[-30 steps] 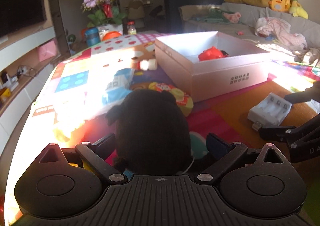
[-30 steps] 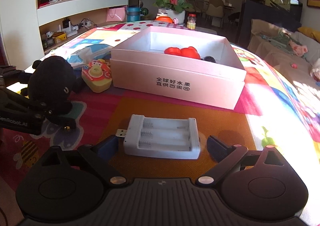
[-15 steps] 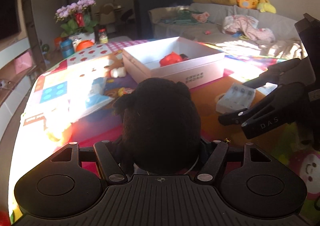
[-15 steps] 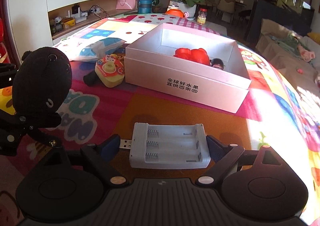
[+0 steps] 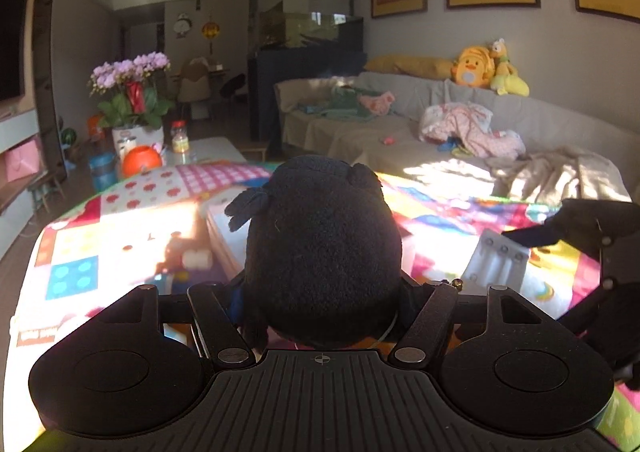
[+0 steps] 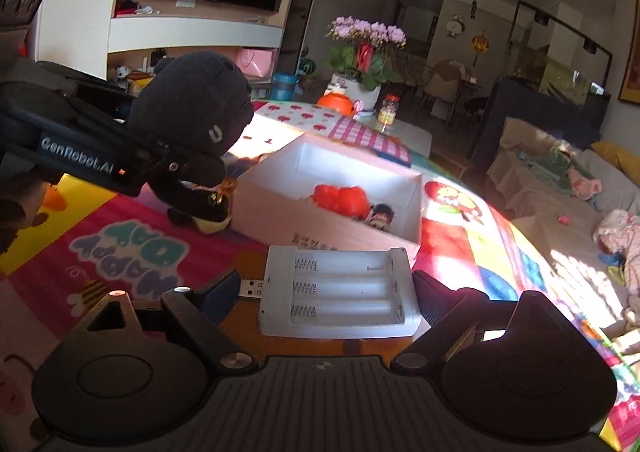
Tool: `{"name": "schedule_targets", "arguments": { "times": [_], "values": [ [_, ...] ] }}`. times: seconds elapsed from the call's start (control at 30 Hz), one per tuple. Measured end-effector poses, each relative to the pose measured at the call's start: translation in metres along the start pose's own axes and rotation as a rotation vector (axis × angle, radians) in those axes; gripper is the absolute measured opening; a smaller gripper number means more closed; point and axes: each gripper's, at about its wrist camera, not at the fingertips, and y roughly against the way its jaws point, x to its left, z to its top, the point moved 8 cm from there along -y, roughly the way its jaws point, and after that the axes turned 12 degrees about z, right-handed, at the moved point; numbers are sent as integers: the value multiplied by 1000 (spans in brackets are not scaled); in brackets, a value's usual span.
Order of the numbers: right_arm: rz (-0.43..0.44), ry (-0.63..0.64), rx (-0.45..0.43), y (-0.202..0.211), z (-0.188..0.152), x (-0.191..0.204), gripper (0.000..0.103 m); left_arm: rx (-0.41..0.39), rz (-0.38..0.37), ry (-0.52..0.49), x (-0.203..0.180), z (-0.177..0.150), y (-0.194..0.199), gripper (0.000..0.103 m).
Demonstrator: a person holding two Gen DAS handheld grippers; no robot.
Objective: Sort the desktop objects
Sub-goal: 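Carry the bear with the left tool and lower it into the pink box, then reach the right tool to the yellow keychain toy and close on it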
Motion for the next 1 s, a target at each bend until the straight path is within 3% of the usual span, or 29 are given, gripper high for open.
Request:
{"name": "schedule_targets", "arguments": {
  "times": [0.17,0.2,0.23,0.33,0.5,0.6,0.7,0.8,0.93,1.0],
  "values": [
    [-103,-12,-89,-38,57,-47,91,3,-33,110,16,79,-71,74],
    [-109,-21,-98,-49,65,-55,91,17,-49,128,18,88,-84,80],
    [-102,-28,-108,-60,72,-61,91,28,-54,147,22,95,-95,88],
    [-49,-56,-78,-91,77,-72,92,29,-8,164,35,98,-110,95],
    [-80,-188,-68,-106,54,-97,92,34,131,137,64,58,-94,97],
    [-120,-267,6,-124,30,-108,92,64,202,78,69,21,-82,100],
    [-104,-298,64,-140,15,-102,92,101,202,40,67,-16,-66,101],
    [-37,-319,50,-146,20,-89,94,141,197,36,66,-47,-53,102],
    [-34,-290,46,-150,25,-75,94,196,197,56,71,-79,-41,102],
    [-92,-231,18,-143,32,-68,93,200,222,42,75,-91,-36,103]
  ]
}}
